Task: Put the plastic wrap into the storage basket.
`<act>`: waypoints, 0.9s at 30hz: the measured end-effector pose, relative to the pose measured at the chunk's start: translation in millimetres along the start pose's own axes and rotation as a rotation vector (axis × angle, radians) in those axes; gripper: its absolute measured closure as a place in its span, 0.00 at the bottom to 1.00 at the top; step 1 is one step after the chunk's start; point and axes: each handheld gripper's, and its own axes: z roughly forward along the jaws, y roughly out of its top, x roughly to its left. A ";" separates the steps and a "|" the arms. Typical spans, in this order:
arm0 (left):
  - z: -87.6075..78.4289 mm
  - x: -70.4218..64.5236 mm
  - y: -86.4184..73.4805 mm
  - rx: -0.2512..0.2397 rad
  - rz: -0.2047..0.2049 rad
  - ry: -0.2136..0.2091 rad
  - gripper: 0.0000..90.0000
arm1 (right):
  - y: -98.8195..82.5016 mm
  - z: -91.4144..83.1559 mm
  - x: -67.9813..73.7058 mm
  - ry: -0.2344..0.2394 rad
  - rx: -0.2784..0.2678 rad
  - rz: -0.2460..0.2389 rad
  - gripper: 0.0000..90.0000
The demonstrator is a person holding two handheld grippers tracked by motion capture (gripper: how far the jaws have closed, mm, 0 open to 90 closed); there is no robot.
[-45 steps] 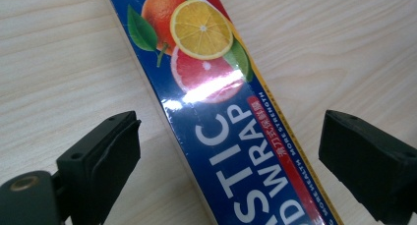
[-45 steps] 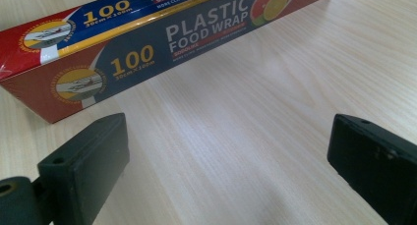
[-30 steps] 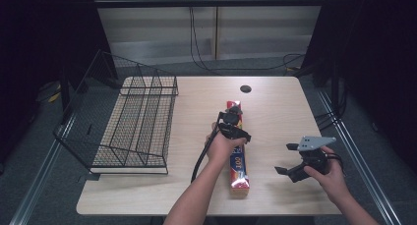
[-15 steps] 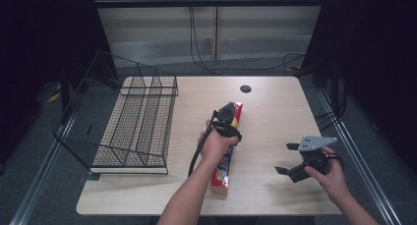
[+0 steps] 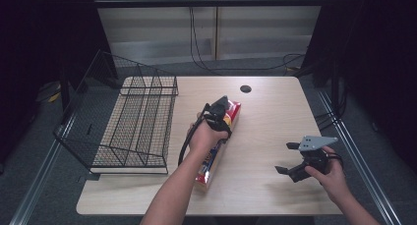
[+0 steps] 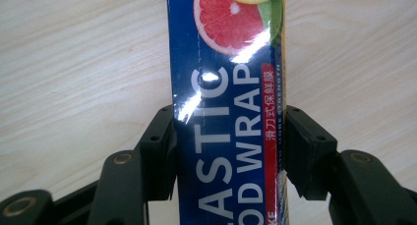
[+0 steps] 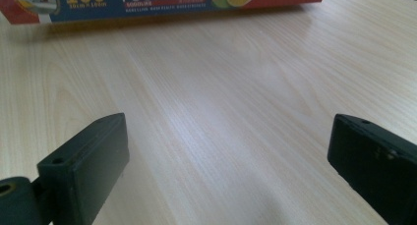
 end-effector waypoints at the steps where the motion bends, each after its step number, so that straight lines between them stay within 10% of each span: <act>1: -4.0 0.3 0.7 0.004 -0.001 -0.003 0.51 | 0.0 0.0 0.0 0.000 0.000 0.000 0.02; 27: -67.4 28.9 5.9 0.016 -0.043 -0.030 0.51 | 0.2 1.2 -0.3 0.008 -0.007 -0.006 0.02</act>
